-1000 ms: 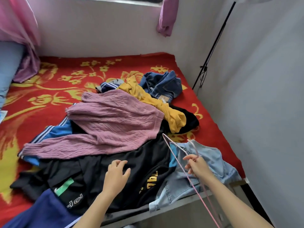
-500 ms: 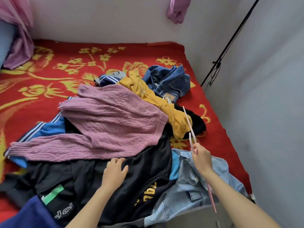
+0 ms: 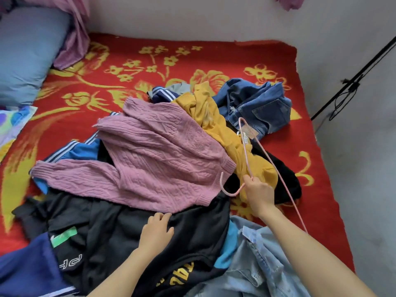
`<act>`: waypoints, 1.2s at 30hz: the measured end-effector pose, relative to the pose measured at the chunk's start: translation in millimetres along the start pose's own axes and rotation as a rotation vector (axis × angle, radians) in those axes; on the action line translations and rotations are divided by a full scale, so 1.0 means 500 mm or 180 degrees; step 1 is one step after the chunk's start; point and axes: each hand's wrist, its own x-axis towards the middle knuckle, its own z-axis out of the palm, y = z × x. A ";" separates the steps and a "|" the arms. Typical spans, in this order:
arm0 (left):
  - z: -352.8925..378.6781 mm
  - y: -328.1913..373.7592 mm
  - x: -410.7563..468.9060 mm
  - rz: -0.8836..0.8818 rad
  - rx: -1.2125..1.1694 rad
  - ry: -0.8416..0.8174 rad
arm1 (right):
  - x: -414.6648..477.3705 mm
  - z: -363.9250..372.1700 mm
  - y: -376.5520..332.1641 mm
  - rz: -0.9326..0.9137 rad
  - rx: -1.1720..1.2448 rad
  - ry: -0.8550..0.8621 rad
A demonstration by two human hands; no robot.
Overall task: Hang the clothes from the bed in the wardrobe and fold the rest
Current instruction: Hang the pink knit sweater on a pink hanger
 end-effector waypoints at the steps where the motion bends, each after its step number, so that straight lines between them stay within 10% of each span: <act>1: 0.004 0.010 0.012 -0.0023 0.0080 -0.0029 | 0.024 0.011 0.005 -0.0118 -0.0054 -0.0023; 30: 0.106 0.100 0.271 -0.0015 0.1127 -0.0302 | 0.207 0.257 -0.023 0.1122 0.1889 -0.1216; 36: 0.056 -0.010 0.153 -0.0073 0.0079 -0.0282 | 0.114 0.204 -0.036 0.1360 0.2092 -0.1352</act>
